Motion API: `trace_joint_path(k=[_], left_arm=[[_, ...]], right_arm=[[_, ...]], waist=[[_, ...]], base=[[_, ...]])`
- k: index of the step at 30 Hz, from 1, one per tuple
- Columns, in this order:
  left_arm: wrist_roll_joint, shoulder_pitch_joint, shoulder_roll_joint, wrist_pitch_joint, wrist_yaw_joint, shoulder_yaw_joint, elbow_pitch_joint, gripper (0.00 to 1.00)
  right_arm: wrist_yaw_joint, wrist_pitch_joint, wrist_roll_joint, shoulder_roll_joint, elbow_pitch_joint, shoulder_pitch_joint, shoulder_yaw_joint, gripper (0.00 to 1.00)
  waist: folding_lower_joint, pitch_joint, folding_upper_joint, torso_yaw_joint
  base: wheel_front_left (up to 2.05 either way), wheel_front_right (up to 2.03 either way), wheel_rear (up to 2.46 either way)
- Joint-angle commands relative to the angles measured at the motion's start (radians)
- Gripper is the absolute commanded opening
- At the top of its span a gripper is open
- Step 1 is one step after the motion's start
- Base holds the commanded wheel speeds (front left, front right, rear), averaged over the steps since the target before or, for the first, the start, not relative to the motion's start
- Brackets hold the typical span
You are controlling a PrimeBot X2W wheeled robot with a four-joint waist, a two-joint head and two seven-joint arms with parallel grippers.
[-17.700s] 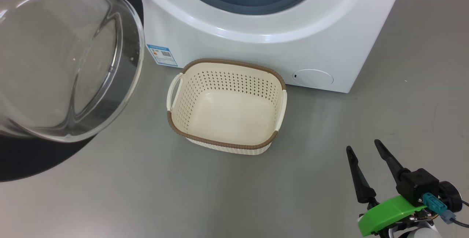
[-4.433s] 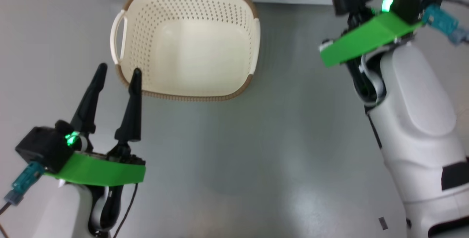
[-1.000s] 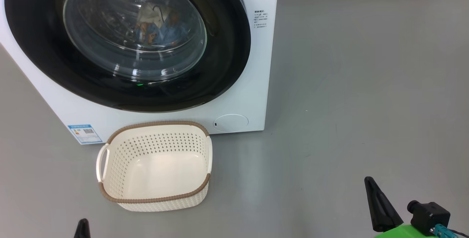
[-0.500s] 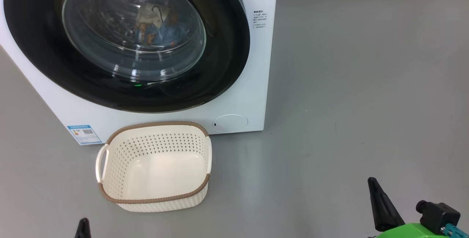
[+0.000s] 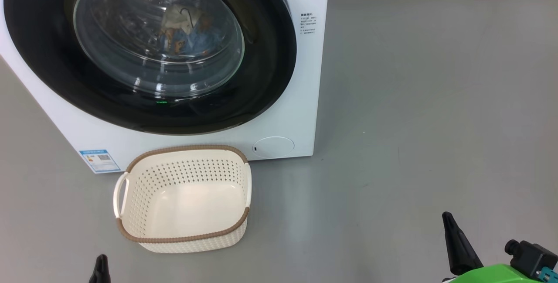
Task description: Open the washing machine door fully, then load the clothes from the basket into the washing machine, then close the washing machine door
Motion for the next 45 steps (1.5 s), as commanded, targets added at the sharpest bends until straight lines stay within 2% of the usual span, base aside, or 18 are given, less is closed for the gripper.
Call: trace_joint_path(k=[1,45], left_arm=[[-0.031,-0.044,0.018,0.006,-0.001,0.011,-0.014,0.0],[-0.512,-0.154,0.026,0.135,-0.002,0.005,0.053,0.0]], right_arm=[[-0.002,0.007,0.041,-0.013,-0.021,-0.039,0.004,0.0],[-0.004,0.136,0.55,-0.018,-0.004,-0.086,-0.013,0.0]], waist=[[0.0,0.0,0.0,0.0],[0.0,-0.007,0.0,-0.008]], base=[[0.0,0.0,0.0],[0.0,0.0,0.0]])
